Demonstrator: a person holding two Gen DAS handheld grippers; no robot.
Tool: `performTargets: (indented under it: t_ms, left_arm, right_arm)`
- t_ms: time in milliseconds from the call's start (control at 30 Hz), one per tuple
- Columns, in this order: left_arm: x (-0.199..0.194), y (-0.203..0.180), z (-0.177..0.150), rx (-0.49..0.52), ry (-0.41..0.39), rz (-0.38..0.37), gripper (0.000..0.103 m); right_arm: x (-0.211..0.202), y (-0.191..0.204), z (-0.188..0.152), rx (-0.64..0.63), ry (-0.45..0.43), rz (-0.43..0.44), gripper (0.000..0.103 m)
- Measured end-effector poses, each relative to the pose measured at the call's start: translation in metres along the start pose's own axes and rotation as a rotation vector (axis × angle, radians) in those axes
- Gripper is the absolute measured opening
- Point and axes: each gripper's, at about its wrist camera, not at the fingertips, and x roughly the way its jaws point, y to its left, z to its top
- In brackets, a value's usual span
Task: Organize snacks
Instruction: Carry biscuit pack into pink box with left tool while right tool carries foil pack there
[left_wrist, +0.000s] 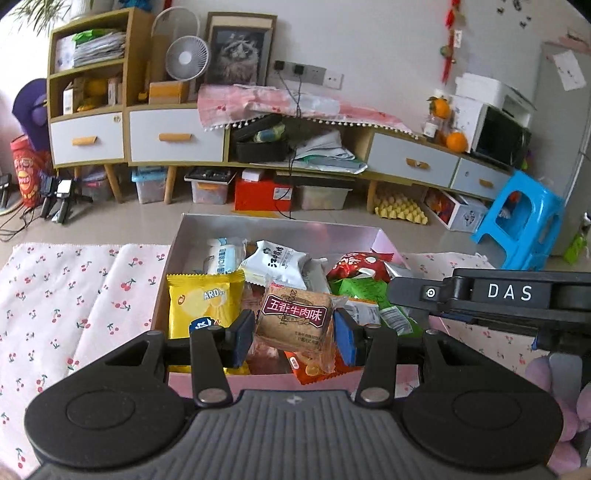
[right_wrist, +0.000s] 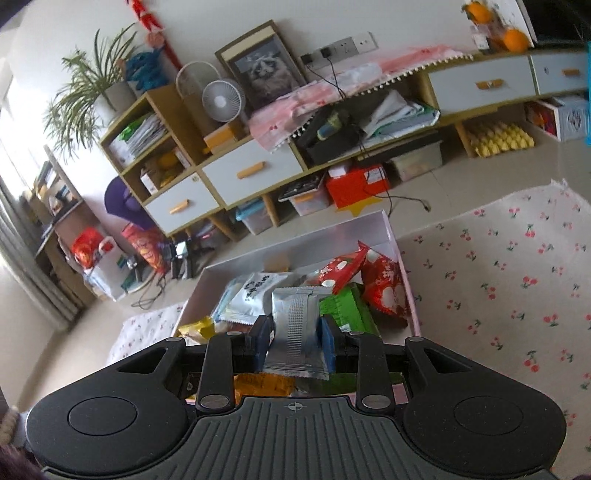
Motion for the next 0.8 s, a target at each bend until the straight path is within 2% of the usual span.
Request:
performTargets:
  t_ms: [167, 267, 333, 400, 433, 533, 700, 800]
  left_arm:
    - [0.003, 0.002, 0.001, -0.018, -0.001, 0.012, 0.043]
    - [0.004, 0.003, 0.001, -0.024, 0.004, 0.009, 0.044]
    - [0.002, 0.001, 0.0, -0.017, -0.005, 0.016, 0.055]
    - [-0.001, -0.001, 0.001, -0.001, -0.021, 0.024, 0.062]
    - [-0.001, -0.002, 0.001, 0.004, -0.023, 0.021, 0.063]
    - [-0.003, -0.004, 0.002, 0.011, -0.028, 0.023, 0.069]
    - [-0.003, -0.003, 0.002, 0.019, -0.015, 0.05, 0.07]
    - [-0.007, 0.003, 0.0, 0.008, 0.005, 0.052, 0.069]
  right_arm:
    - [0.004, 0.002, -0.001, 0.019, -0.005, 0.019, 0.029]
    - [0.004, 0.003, -0.002, 0.032, -0.009, 0.036, 0.033]
    - [0.005, 0.003, -0.002, 0.036, -0.005, 0.046, 0.035]
    - [0.004, 0.003, -0.002, 0.033, -0.008, 0.04, 0.043]
    - [0.003, 0.003, -0.002, 0.032, -0.01, 0.038, 0.047]
    - [0.001, 0.001, -0.001, 0.036, -0.009, 0.033, 0.049]
    - [-0.004, -0.004, -0.002, 0.033, -0.006, 0.016, 0.053]
    - [-0.01, -0.007, -0.01, 0.017, 0.033, 0.011, 0.063]
